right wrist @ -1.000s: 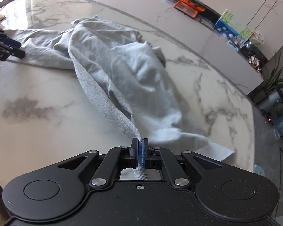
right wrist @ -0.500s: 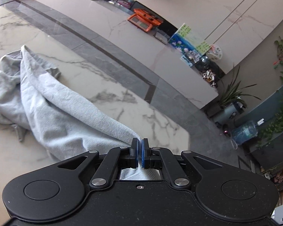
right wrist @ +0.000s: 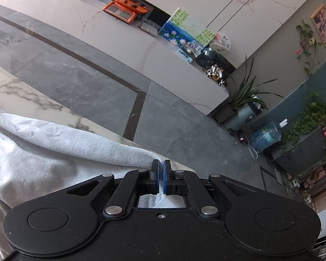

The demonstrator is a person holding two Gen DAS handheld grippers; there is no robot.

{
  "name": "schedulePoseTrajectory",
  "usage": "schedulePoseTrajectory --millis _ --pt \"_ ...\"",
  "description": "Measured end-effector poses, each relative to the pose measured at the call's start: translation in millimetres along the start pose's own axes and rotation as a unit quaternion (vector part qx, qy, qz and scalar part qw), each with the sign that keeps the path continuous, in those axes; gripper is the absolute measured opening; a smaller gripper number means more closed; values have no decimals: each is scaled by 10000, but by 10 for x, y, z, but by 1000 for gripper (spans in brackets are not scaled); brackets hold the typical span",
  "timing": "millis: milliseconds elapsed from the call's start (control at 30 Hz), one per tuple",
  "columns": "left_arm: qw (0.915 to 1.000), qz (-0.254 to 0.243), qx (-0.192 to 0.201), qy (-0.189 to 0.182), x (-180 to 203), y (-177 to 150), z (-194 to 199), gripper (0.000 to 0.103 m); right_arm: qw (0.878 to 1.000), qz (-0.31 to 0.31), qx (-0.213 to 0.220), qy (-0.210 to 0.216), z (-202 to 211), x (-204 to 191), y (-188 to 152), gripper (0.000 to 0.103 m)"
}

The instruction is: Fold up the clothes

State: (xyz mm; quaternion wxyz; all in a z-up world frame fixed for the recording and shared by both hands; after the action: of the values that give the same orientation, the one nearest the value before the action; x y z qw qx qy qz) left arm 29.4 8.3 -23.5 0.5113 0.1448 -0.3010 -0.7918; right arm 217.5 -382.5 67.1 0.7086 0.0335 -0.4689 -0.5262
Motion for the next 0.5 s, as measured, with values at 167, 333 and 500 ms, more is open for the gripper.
schedulePoseTrajectory --millis 167,333,500 --pt "10000 21 81 -37 -25 -30 3 32 9998 -93 -173 -27 -382 -101 -49 1" --pt "9999 -13 115 -15 -19 -17 6 32 9976 -530 -370 231 -523 -98 -91 6" --pt "9996 -175 233 57 21 14 80 33 9956 -812 -399 263 -316 107 -171 26"
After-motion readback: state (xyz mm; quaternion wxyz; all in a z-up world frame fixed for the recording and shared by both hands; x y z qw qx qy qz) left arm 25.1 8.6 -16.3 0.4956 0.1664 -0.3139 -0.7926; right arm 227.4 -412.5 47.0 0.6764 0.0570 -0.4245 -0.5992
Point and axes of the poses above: each gripper's, at about its wrist camera, not at the fingertips, and z roughly against the way its jaws point, x to its right, y to its top, the point moved 5 cm from there along -z, roughly the way its jaws point, and after that the axes turned 7 degrees about -y, right-handed, at the moved point
